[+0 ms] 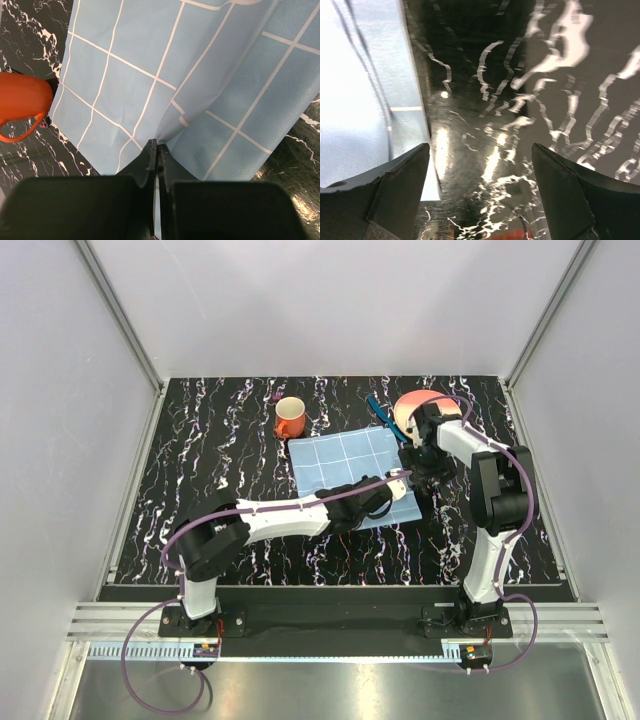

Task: Set the dinner table for one person
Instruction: Flatten out the napkin at the center of the board.

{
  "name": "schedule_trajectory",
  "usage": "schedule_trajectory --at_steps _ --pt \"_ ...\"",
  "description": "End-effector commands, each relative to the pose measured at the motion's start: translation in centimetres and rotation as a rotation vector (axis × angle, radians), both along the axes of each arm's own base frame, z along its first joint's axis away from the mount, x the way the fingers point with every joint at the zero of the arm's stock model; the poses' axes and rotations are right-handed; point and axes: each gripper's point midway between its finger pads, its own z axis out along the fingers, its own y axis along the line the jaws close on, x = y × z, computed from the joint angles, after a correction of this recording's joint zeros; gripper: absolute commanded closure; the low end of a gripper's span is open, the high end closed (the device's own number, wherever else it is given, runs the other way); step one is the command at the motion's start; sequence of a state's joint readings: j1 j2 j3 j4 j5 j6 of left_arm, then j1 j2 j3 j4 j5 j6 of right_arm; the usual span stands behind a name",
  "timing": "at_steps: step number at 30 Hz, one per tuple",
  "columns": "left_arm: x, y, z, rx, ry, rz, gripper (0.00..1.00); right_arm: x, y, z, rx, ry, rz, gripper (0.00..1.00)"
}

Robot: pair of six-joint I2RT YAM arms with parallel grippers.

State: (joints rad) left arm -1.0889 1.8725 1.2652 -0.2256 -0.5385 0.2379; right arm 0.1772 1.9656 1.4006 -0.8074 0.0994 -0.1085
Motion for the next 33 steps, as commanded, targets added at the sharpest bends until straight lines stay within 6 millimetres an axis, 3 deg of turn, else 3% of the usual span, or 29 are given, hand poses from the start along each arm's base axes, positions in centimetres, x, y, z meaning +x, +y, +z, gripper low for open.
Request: schedule_trajectory --at_steps 1,16,22,29,33 --pt "1.6 -0.4 3.9 -0.106 -0.091 0.055 1.0 -0.1 1.4 -0.6 0.029 0.019 0.016 0.1" --pt "2.3 0.3 4.5 -0.113 -0.126 0.098 1.0 -1.1 2.9 -1.2 0.048 0.046 0.051 0.1" --pt "3.4 1.4 5.8 -0.119 -0.2 0.173 1.0 -1.9 2.4 -2.8 0.006 0.086 0.051 0.1" --pt "4.8 6.6 9.1 -0.126 -0.36 0.401 1.0 -2.3 2.1 -3.3 -0.01 0.099 0.052 0.1" --pt "4.2 9.6 9.3 -0.095 -0.356 0.474 1.0 -2.3 1.8 -3.5 -0.025 0.102 0.054 0.1"
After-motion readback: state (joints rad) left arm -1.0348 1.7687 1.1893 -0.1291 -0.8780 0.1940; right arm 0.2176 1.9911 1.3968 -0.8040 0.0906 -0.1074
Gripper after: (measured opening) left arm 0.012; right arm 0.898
